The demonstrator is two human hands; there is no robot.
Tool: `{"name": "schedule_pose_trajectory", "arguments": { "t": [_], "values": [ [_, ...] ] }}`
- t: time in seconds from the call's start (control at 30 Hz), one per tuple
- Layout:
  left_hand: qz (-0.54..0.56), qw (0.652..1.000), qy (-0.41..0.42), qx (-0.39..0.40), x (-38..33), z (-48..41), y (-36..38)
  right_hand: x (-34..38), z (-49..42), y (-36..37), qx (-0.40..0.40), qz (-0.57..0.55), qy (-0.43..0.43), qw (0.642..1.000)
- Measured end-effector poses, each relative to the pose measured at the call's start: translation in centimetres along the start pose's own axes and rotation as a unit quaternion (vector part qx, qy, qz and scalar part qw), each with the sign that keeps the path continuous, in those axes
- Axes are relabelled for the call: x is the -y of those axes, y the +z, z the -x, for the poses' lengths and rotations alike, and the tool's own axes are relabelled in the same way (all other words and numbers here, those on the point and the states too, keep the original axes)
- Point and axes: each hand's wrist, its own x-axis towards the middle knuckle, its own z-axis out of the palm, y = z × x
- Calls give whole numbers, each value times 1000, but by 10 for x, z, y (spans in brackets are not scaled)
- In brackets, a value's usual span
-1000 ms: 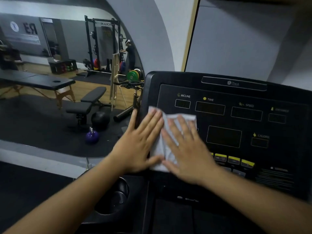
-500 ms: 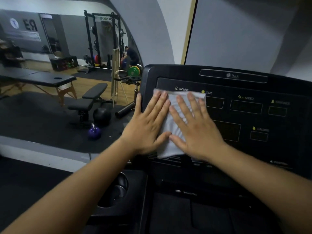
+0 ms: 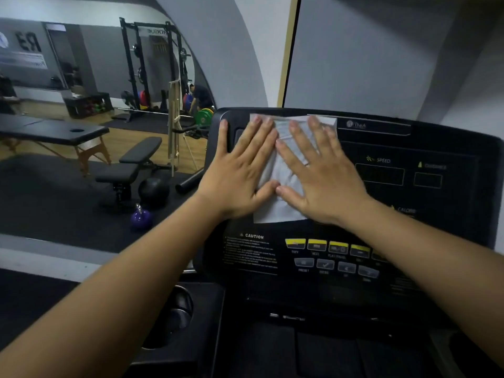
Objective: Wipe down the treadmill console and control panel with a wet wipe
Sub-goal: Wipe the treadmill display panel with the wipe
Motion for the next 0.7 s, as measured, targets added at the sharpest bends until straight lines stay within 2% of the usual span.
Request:
{"name": "schedule_pose_trajectory", "arguments": {
  "t": [0.2, 0.3, 0.53, 0.63, 0.7],
  "values": [
    [63, 997, 52, -15, -63, 73, 27, 32, 101, 31, -16, -81, -52, 995],
    [62, 996, 64, -27, -70, 71, 30, 16, 110, 34, -9, -65, -82, 994],
    [1, 999, 53, 2, -33, -36, -6, -47, 34, 3, 9, -3, 23, 1000],
    [8, 998, 57, 10, -41, -28, -8, -36, 48, 6, 14, -12, 36, 999],
    [30, 996, 89, -6, -63, -1, -3, -18, 75, 16, 16, -36, 34, 999]
  ]
}}
